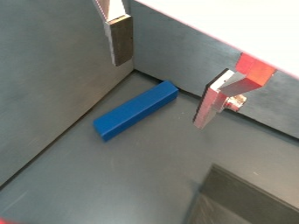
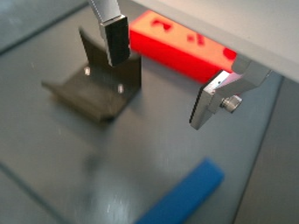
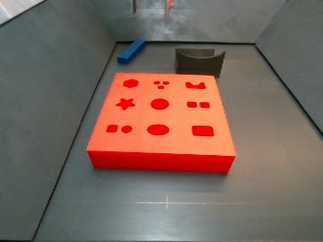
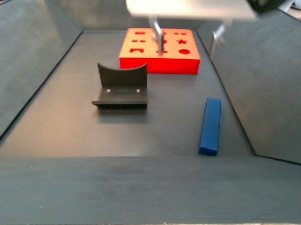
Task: Pick up the rectangle object. Move up. Place the rectangle object on the fixture. Regrasp the rectangle object. Move to above the board. Insert the rectangle object.
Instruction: Pick up the rectangle object.
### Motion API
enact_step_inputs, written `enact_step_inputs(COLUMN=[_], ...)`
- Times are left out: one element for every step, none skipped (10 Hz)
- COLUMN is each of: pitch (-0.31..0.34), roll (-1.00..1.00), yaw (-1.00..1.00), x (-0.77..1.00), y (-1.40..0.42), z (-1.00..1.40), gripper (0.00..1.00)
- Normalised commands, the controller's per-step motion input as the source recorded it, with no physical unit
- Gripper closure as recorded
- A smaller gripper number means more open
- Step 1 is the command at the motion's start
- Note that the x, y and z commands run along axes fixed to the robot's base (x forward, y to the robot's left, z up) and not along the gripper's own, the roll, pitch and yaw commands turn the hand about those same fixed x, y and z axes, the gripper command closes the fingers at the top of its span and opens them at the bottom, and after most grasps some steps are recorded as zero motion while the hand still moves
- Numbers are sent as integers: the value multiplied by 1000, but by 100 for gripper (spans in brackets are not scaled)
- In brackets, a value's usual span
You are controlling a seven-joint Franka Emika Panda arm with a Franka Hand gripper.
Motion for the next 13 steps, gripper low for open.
enact_step_inputs(pitch=[-29,-23,0,-34,-43,-67,-116,-186,-29,-20,-99,-114,-169], roll=[94,84,11,-21,86,170,259,20,-16,-139,-119,-59,-23], yaw=[0,0,-143,-329,-309,-286,-220,-106,-3,0,11,69,0], x=[-274,-146,-286,-880,-700,-451,-300,51,74,197,26,0,-100], y=[977,1000,686,311,66,-334,-660,-111,157,551,494,377,126], z=[-1000,-1000,-1000,-954,-989,-880,-789,-623,-226,-374,-537,-431,-243], gripper=[0,0,0,0,0,0,0,0,0,0,0,0,0])
